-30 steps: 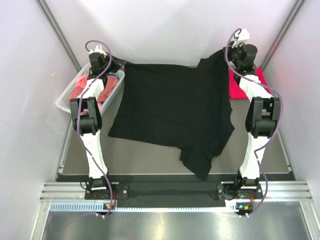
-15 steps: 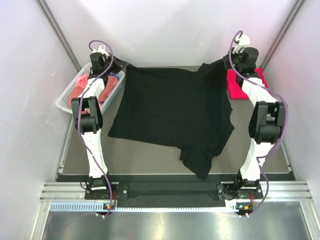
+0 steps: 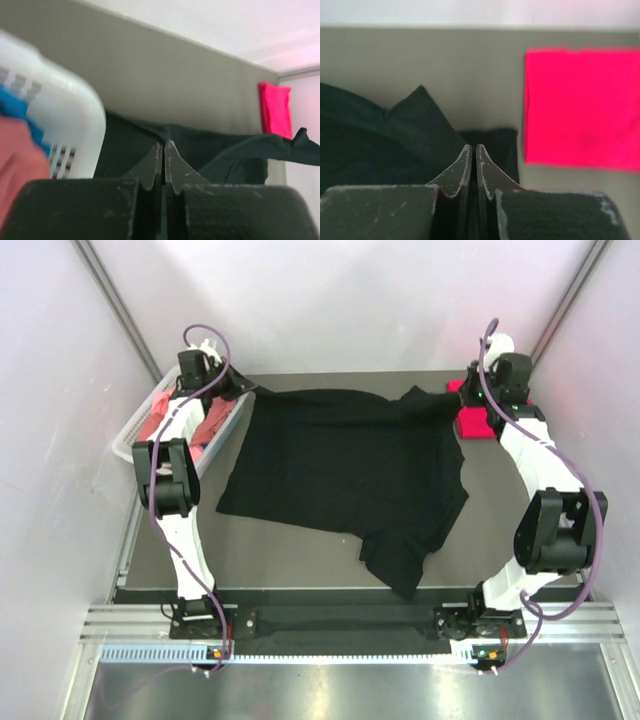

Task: Fold and stack the t-shirts
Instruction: Fold the tshirt

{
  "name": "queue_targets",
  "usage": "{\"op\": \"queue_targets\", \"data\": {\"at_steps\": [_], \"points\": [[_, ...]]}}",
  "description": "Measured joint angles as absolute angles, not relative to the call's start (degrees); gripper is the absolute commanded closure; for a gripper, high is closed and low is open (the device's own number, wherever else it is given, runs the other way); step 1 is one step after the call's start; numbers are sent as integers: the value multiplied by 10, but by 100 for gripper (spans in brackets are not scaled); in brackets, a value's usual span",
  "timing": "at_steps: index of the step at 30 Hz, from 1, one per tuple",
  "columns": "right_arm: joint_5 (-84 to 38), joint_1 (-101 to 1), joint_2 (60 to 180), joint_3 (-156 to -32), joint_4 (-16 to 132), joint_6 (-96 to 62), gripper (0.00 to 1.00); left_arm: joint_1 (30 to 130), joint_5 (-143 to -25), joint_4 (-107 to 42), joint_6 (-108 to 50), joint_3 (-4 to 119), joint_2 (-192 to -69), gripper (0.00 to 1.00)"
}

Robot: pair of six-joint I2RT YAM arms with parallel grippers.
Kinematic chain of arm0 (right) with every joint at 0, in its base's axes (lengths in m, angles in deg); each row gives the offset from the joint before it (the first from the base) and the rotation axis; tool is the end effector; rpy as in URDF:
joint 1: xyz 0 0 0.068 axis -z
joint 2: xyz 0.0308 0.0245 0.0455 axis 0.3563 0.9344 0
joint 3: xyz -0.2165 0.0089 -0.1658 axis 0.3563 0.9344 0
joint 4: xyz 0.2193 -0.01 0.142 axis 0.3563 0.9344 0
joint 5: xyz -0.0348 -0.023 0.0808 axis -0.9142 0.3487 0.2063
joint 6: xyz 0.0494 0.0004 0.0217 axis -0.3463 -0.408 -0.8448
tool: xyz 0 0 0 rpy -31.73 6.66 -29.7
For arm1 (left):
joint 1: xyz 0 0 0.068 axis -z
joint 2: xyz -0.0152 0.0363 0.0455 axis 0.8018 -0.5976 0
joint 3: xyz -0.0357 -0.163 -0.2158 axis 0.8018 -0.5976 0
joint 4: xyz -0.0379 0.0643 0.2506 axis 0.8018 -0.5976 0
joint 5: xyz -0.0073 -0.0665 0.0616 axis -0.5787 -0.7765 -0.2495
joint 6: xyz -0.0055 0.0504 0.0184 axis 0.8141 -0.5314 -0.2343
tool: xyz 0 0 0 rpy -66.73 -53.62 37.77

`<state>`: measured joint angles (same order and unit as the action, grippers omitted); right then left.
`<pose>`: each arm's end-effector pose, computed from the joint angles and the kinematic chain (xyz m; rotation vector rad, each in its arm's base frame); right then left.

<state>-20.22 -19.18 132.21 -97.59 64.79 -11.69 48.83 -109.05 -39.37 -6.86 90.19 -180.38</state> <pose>0.3891 -0.0053 0.3358 -0.0623 1.9396 0.1689 0.5180 0.0211 0.2544 -0.3079 2.0257 -0.9056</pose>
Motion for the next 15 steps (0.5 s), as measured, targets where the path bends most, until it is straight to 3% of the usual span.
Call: {"op": "queue_targets", "data": {"at_steps": [15], "points": [[-245,-192,1222,-731,722,-201,100,516,-980,-482,-158,740,-1699,100]]}}
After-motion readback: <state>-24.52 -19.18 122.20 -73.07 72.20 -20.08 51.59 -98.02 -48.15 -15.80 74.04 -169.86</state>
